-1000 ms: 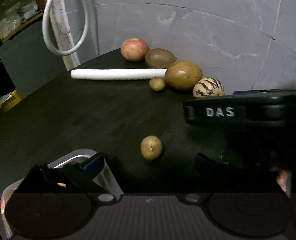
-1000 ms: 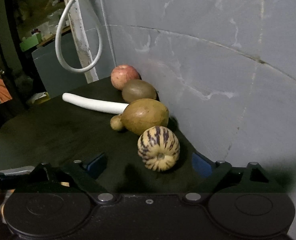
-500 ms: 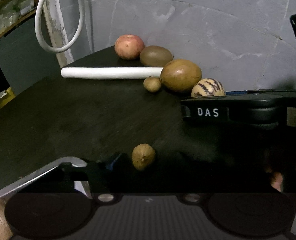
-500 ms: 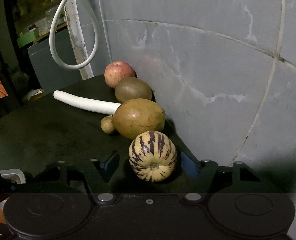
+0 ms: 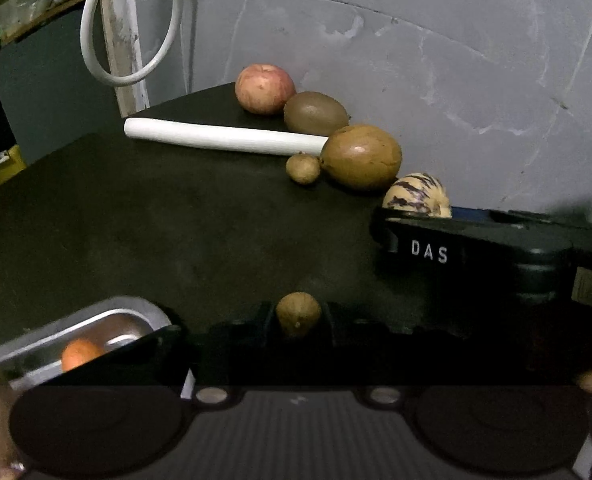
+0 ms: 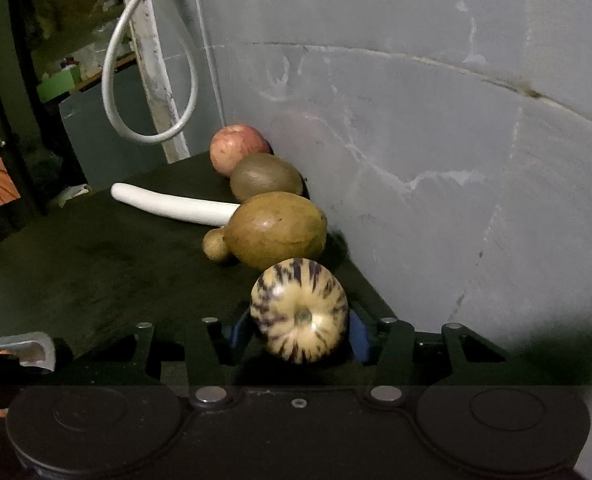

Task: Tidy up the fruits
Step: 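Grasp a small brown fruit with the left gripper while the right gripper grasps a striped melon, then carry the small fruit and striped melon to the tray and release both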

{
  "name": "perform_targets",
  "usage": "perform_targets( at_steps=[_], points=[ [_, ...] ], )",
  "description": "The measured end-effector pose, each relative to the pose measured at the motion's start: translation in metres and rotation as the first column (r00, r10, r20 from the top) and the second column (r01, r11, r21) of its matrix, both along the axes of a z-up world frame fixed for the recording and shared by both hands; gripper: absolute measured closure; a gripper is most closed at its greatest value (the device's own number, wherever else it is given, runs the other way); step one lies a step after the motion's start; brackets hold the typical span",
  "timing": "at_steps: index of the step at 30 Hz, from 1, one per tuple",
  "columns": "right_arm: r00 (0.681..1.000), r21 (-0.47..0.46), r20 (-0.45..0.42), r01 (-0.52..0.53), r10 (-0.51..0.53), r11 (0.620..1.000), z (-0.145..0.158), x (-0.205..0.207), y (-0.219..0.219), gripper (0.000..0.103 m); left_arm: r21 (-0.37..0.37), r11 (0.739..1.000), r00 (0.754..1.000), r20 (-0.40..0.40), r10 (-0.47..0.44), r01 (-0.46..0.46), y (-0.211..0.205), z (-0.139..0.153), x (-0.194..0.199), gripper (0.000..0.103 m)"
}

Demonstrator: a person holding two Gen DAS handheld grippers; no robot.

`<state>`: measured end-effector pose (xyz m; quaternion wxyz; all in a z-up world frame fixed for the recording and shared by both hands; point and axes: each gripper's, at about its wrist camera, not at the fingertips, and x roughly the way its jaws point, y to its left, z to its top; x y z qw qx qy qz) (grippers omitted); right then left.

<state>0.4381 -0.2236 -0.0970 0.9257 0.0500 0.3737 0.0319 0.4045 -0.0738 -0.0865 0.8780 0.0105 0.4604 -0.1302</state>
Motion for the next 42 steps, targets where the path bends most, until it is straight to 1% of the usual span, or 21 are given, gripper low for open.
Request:
perform_targets(
  at_steps=[7,17,24,34,38,42],
  points=[
    [0.999,0.024,0.022,-0.038,0.037,0.999,0.006,-0.026,0.001,0.052,-0.024,1.0,1.0,0.004,0.005,-0.005,0.004,0.01,-0.023,0.075],
    [0.997,0.049,0.049,-0.059,0.057,0.997,0.023,-0.079,0.004,0.052,-0.072,0.995,0.997,0.002,0.073,-0.073,0.028,0.031,-0.068,0.075],
    [0.992,0.061,0.059,-0.113,0.109,0.992,0.034,-0.122,0.02,0.052,-0.093,0.992,0.996,0.001,0.09,-0.09,0.047,0.039,-0.103,0.075],
    [0.981,0.102,0.06,-0.188,0.183,0.977,0.042,-0.185,0.047,0.052,-0.147,0.982,0.993,-0.006,0.122,-0.121,0.083,0.044,-0.161,0.075],
    [0.974,0.113,0.066,-0.221,0.215,0.969,0.044,-0.204,0.058,0.052,-0.186,0.975,0.992,-0.028,0.121,-0.124,0.099,0.046,-0.186,0.075],
    [0.967,0.113,0.058,-0.254,0.248,0.961,0.044,-0.222,0.068,0.052,-0.191,0.973,0.992,-0.052,0.118,-0.126,0.11,0.044,-0.21,0.075]
  ],
)
